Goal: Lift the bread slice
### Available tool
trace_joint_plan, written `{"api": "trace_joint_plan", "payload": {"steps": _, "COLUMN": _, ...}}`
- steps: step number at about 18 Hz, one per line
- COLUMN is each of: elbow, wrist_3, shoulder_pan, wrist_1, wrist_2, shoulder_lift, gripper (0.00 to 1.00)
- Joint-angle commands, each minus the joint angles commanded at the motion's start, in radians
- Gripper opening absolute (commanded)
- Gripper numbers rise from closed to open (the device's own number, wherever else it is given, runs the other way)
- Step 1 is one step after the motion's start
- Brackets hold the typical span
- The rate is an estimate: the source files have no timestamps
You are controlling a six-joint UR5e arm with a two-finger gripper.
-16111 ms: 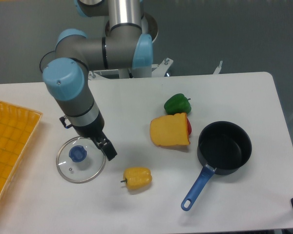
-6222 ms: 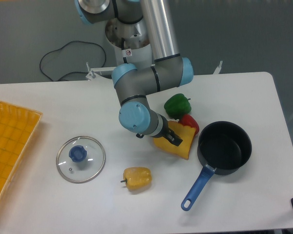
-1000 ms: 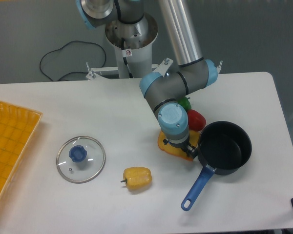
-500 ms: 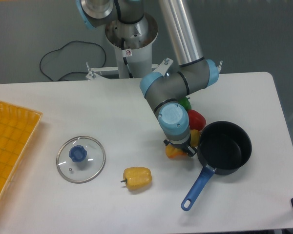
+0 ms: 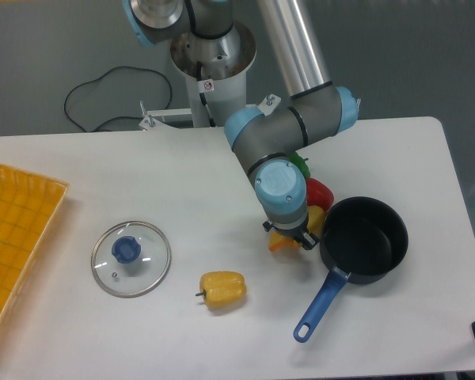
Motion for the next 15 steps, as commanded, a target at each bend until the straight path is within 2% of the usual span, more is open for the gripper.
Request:
{"api": "trace_joint_plan", "payload": {"steps": 4, "elbow": 0.038, "wrist_3": -0.008, "shoulder_pan": -0.017, "wrist_1": -0.107, "wrist_2": -0.052, "shoulder_lift": 0.071, "gripper": 0.0}}
{"api": "trace_joint_plan", "payload": {"steps": 9, "elbow": 0.161, "wrist_3": -0.011, "shoulder_pan": -0.014, "wrist_1": -0.303, "wrist_2": -0.175, "shoulder_lift": 0.112, "gripper": 0.0}}
{"api": "trace_joint_plan", "payload": {"steps": 11, "elbow": 0.178, "wrist_3": -0.009, "shoulder_pan": -0.011, "wrist_1": -0.33, "wrist_2": -0.181, "shoulder_lift": 0.115, "gripper": 0.0}}
{"api": "trace_joint_plan", "payload": {"steps": 15, "elbow": 0.18, "wrist_3": -0.011, "shoulder_pan": -0.011, "wrist_1": -0.325, "wrist_2": -0.178, "shoulder_lift": 0.12, "gripper": 0.0}}
